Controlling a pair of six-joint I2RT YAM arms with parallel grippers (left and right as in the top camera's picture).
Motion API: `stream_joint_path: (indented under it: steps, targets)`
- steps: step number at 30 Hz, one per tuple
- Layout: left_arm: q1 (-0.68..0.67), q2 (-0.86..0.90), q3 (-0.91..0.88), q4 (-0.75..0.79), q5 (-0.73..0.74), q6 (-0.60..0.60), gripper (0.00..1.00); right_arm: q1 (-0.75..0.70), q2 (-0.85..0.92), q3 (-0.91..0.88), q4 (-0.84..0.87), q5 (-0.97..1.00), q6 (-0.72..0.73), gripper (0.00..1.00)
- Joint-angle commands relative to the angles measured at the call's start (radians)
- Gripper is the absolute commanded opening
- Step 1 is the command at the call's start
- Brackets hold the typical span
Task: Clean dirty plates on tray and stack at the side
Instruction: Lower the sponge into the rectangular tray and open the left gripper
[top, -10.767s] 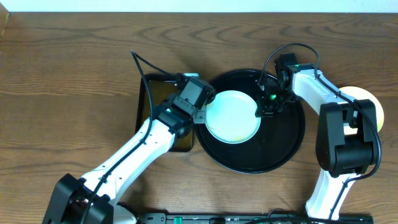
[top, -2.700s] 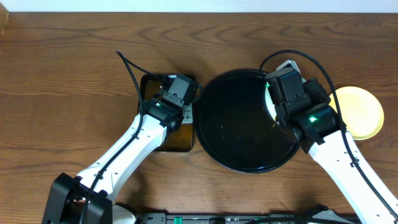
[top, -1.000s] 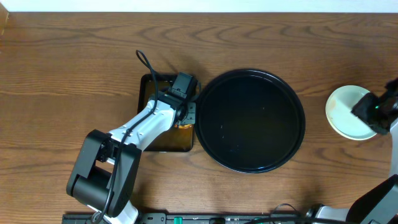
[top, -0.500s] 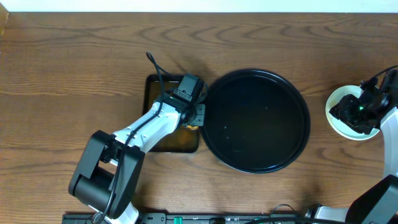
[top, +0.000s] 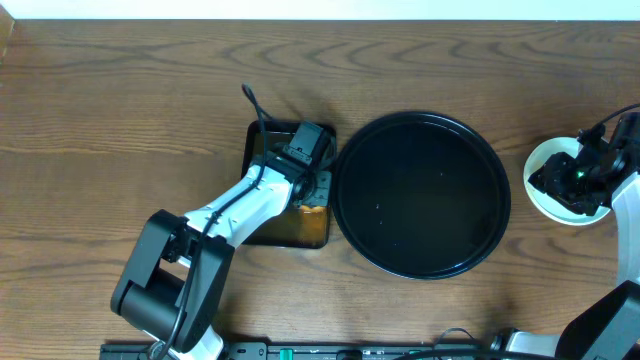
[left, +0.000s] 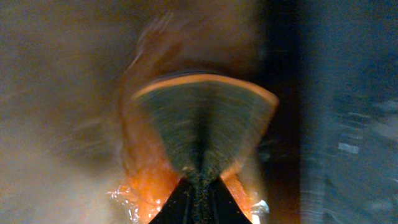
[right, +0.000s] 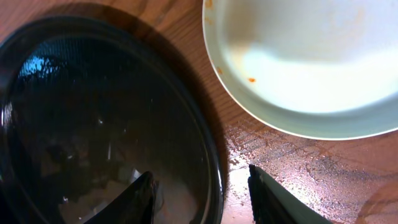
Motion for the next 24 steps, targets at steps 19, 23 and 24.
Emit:
stream_joint_path:
  steps: [19, 23, 24]
  targets:
    - [0.056, 0.011, -0.006, -0.025, -0.189, -0.05, 0.08, 0.013, 0.003, 0.017, -0.005, -0.014, -0.032, 0.46]
    - [0.068, 0.008, -0.006, -0.039, -0.189, -0.178, 0.08, 0.013, 0.003, 0.017, -0.004, -0.019, -0.032, 0.46]
    - [0.068, 0.004, -0.006, -0.033, -0.146, -0.151, 0.07, 0.015, 0.003, 0.017, -0.004, -0.031, -0.046, 0.45]
